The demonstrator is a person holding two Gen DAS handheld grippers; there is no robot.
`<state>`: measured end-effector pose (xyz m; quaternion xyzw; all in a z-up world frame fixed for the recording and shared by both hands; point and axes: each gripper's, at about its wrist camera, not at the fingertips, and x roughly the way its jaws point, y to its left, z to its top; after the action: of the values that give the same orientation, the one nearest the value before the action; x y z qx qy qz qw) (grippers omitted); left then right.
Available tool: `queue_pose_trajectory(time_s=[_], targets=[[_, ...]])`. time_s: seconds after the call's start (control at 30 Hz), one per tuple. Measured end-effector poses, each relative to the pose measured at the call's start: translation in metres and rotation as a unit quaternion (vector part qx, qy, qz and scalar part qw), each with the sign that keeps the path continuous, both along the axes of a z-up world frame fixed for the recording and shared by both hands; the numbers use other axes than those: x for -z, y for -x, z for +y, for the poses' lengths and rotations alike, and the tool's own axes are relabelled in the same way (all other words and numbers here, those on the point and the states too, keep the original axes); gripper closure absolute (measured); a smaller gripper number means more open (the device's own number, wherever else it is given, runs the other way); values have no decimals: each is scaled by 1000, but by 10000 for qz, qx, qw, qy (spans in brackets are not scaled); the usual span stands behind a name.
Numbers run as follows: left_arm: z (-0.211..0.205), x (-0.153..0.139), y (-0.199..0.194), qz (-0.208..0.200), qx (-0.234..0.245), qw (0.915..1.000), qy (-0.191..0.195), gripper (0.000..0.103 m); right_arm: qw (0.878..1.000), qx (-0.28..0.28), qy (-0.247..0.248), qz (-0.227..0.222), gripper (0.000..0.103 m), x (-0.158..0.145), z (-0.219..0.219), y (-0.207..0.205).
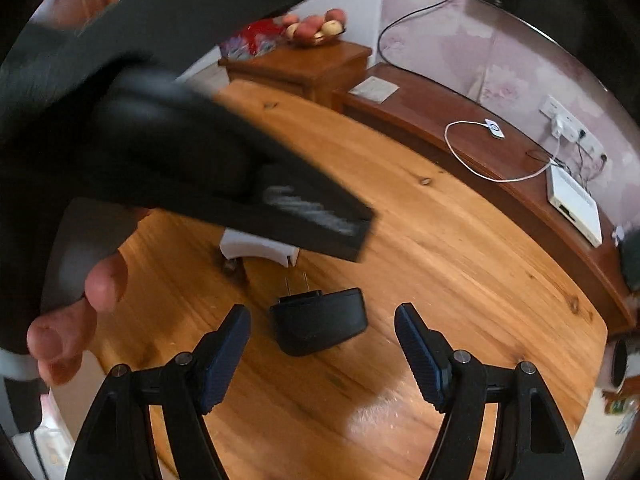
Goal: Organize rigid objects
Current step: 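Grasp the white clip with the left tool while the right tool grasps the black charger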
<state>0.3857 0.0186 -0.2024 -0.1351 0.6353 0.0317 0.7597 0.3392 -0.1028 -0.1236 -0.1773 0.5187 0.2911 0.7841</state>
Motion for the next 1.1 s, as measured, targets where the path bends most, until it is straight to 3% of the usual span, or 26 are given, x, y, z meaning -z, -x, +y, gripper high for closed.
queue_pose_trajectory(time_s=[0.3,0.37,0.43,0.53,0.67,0.87,1.1], targets=[[13,8,0,-72,-312,9994,117,26,9999,-1,92,107,28,29,1,-9],[13,9,3,-97,-294,9995,27,29,9998,-28,96,176,29,35,2,-8],[12,8,6,-122,-229,9996,-119,35,9998,-43,49,175,39,36,3,-8],[11,8,9,-133,-111,9994,-305,44,9997,18,2,237,39,36,1,-13],[12,8,13,-95,-54,9993,-355,44,9997,91,61,215,39,35,-3,-13],[12,1,22,-117,48,9991,-393,45,9997,215,75,17,39,18,-15,-8],[7,-58,52,-546,319,9975,-303,45,9980,527,-40,-344,39,-29,-43,9]])
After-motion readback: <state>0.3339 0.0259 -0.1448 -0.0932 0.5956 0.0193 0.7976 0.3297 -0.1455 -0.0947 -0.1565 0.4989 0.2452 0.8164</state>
